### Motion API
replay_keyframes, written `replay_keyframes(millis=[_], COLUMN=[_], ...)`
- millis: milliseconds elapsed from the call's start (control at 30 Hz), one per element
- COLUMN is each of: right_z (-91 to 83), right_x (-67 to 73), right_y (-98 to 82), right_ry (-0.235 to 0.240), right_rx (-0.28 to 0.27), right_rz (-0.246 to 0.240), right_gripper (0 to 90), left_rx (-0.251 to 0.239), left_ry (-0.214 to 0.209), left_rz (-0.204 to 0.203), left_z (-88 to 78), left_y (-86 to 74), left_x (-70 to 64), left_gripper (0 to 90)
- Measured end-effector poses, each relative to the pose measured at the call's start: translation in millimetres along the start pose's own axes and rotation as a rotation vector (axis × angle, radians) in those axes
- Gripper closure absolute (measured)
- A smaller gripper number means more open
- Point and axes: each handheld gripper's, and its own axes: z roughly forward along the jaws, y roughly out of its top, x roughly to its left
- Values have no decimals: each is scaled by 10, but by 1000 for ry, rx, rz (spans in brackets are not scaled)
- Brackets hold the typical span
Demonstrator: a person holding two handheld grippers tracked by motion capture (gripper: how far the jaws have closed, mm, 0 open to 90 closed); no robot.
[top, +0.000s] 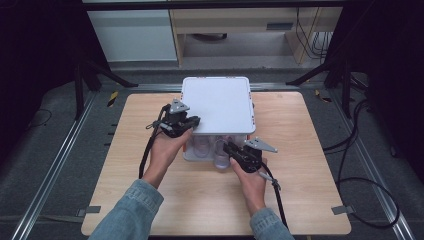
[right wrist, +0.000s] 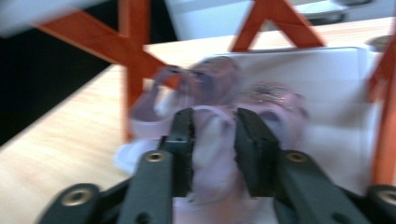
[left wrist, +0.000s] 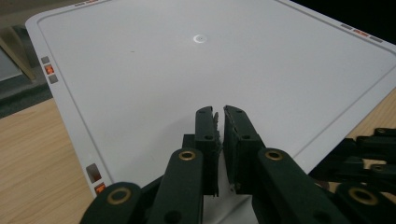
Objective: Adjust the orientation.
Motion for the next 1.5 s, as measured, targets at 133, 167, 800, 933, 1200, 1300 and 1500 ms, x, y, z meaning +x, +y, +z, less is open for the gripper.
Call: replay_keyframes(millis=[133,167,800,933,1200,1300,1500], right_z=[-125,-125,-125,-59,48,63,100], right_x=[-22,-22,69,106,136,130,120], right_y=[-56,-56,-375,-414,-463,-471,-439], right_ry=[88,88,92,78,77,66,55], right_rx=[76,76,250,258,289,292,295], right_rz=[30,30,-26,-39,-43,-51,-68], right_gripper=[871,871,900,900,900,900,900], left_rx=[5,5,7,7,7,5,3], left_ry=[4,5,7,6,4,2,3], left_rz=[-1,-1,0,-2,-2,-3,-4], left_z=[-9,-10,-1,1,2,3,8], left_y=[-1,-1,0,1,1,1,2], left_x=[13,15,21,22,25,28,25], left_gripper=[836,836,842,843,843,843,843])
